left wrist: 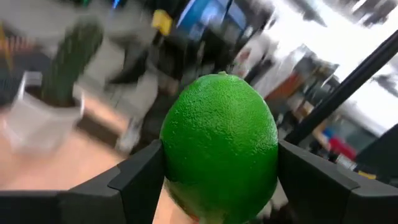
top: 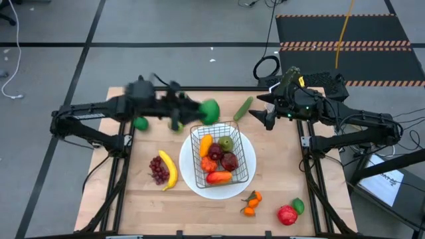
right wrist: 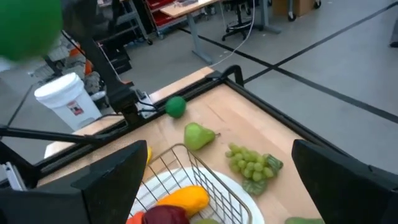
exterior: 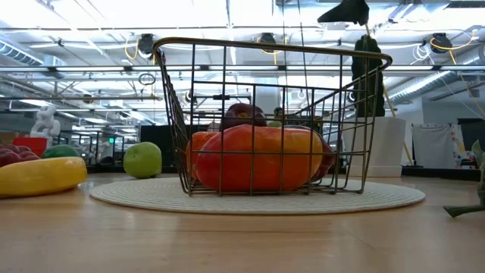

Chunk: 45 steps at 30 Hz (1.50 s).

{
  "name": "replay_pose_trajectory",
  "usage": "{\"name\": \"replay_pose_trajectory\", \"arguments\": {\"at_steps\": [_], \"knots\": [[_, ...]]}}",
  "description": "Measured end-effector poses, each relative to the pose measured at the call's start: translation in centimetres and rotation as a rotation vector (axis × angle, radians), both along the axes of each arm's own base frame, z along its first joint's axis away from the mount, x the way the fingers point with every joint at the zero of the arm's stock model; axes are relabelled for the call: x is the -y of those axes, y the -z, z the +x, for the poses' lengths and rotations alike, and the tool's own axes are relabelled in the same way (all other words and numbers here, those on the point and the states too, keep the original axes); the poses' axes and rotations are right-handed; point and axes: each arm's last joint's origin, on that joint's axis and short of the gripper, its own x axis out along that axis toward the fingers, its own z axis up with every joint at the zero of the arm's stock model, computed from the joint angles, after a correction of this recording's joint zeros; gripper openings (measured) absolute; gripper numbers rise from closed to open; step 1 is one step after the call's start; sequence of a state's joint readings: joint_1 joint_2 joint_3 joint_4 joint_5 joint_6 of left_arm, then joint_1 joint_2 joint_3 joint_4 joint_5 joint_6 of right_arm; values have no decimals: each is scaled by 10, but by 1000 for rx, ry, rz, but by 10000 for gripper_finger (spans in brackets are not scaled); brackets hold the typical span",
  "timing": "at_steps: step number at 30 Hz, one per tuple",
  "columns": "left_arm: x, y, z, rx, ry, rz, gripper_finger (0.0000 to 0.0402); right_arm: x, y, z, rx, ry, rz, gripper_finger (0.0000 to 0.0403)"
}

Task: Build produce basket
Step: Put the bottom left green lime into the black wire basket

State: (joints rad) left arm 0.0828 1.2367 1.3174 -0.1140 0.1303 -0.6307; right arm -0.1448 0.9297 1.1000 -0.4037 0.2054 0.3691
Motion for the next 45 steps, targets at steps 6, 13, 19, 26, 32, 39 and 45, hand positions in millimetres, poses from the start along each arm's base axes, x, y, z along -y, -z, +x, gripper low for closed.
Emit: {"name": "replay_pose_trajectory", "arguments": {"at_steps": [6, 13, 19, 26, 32, 39, 45], "knots": [[21, 35, 36, -159, 77, 10, 283, -2, 3, -10, -59, -7, -8, 393], [48, 87, 70, -394, 114, 18, 283, -5, 7, -30, -143, -37, 20, 393], [66, 129, 95, -531, 136, -26, 283, -9, 8, -46, -172, -79, 38, 393], [80, 165, 111, -642, 143, -60, 283, -12, 7, -59, -173, -114, 61, 393], [83, 173, 109, -697, 85, -14, 283, -13, 5, -66, -154, -129, 60, 393], [87, 177, 104, -751, 106, 57, 309, -14, 4, -66, -152, -128, 61, 393], [88, 172, 103, -726, 158, 67, 359, -14, 5, -66, -143, -104, 113, 393]]}}
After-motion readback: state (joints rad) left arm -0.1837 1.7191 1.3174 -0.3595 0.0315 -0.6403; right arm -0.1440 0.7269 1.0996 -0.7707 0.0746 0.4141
